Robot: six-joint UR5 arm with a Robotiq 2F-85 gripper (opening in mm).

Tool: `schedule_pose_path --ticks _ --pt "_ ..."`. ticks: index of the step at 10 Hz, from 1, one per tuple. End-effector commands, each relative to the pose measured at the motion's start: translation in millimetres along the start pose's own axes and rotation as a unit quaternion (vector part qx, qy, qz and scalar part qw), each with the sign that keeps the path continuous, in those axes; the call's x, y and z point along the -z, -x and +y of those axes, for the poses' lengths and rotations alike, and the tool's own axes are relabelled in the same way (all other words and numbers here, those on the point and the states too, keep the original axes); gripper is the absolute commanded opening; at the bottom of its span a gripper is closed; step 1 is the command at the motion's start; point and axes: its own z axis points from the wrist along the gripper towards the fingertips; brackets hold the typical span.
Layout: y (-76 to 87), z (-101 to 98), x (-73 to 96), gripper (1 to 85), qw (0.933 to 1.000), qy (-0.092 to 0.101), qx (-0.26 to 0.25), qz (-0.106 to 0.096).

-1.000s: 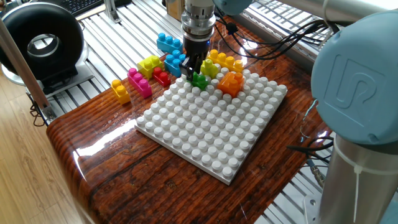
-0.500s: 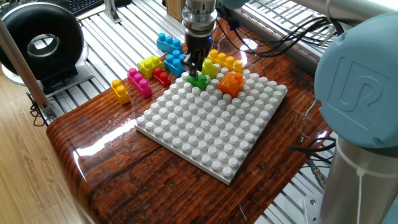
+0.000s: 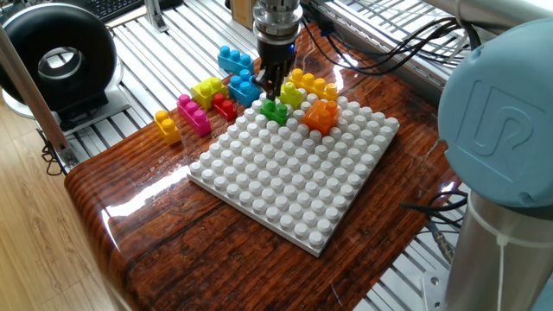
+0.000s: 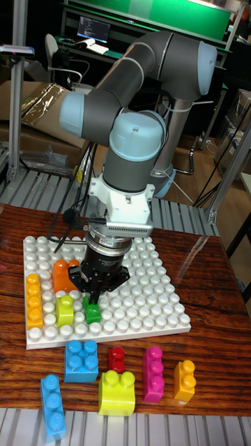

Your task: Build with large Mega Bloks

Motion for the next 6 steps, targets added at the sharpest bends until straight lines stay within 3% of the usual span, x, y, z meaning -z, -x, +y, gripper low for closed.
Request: schedule_pose_path --ticks 1,3,6 --pt "1.2 -1.3 2.4 9.7 0.9999 0.000 -0.015 -0.002" --pt "4.2 -0.9 -0.6 2.7 0.9998 -0.002 -0.020 -0.005" --pt "10.5 2.9 -9.5 1.0 0.9996 -0.003 -0.027 -0.012"
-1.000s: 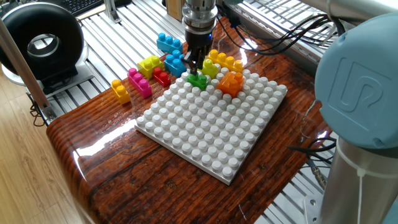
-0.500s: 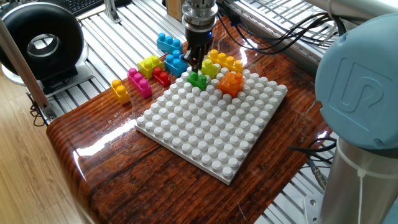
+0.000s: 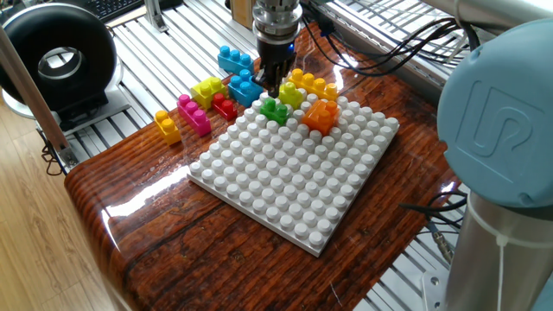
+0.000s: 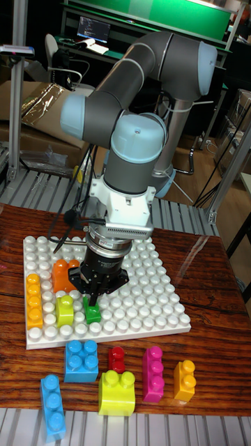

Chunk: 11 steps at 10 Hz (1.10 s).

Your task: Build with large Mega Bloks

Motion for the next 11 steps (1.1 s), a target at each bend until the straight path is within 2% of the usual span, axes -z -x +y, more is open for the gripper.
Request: schedule_pose_path --ticks 1,6,11 --pt "5.2 3.6 -5.7 1.0 0.9999 0.003 -0.010 -0.007" --pt "4.3 2.0 -16.1 1.0 0.9999 0.001 -0.009 -0.012" --pt "4.1 7.3 -9.4 1.0 0.9999 -0.005 -0.016 -0.003"
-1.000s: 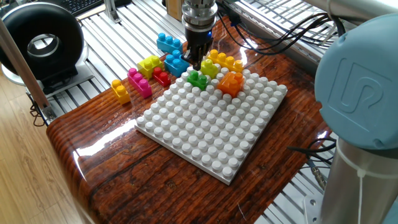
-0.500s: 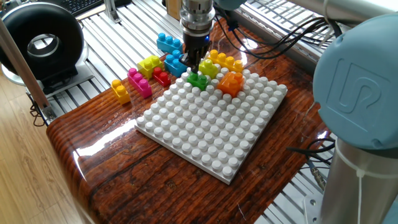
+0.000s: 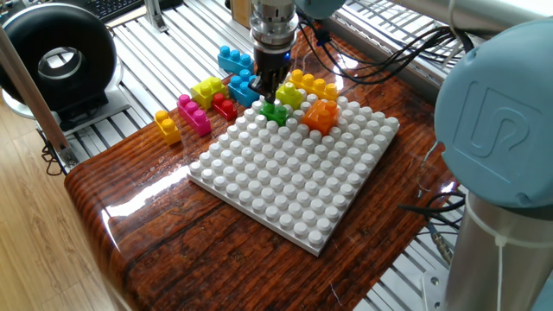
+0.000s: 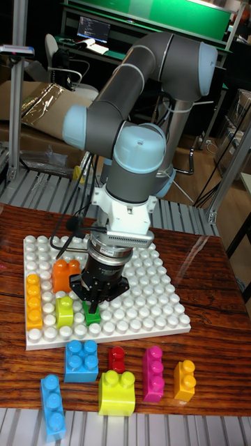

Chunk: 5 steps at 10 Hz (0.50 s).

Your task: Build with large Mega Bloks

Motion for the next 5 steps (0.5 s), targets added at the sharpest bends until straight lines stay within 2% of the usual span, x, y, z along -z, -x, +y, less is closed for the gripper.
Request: schedule_pose_path --ticks 1,3,5 --pt "0.6 2.5 3.4 1.0 1.0000 0.002 -0.006 0.002" --pt "-1.3 0.0 1.6 1.0 1.0000 0.002 -0.004 0.004" --pt "-2.7 -2.4 5.3 11.0 0.9999 0.002 0.006 0.012"
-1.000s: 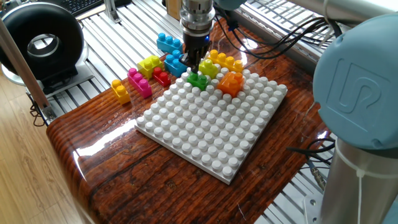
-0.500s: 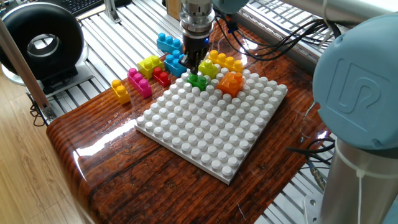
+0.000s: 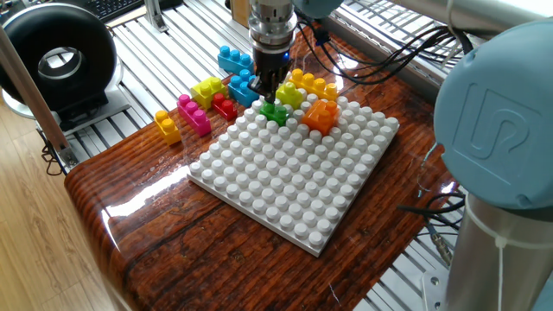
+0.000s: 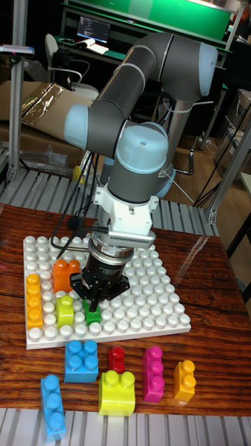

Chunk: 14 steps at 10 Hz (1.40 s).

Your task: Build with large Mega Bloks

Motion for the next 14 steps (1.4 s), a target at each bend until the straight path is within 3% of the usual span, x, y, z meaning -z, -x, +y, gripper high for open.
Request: schedule_pose_path --ticks 1,3,5,8,10,12,14 --pt "0.5 -4.3 8.0 12.7 0.9999 0.002 0.008 0.008" --pt "3.5 -6.9 20.1 18.7 0.9998 -0.001 0.008 0.017" --pt "13.6 -13.8 32.0 18.7 0.9999 0.002 -0.003 0.016" --pt "25.4 -17.8 53.6 13.3 0.9990 0.028 -0.031 0.015" --pt "37.6 -35.7 60.0 12.7 0.9994 0.001 -0.032 0.014" --pt "45.3 -28.7 67.5 10.3 0.9986 0.005 -0.050 0.016" --pt "52.7 -39.5 69.9 10.3 0.9986 0.010 -0.050 0.011"
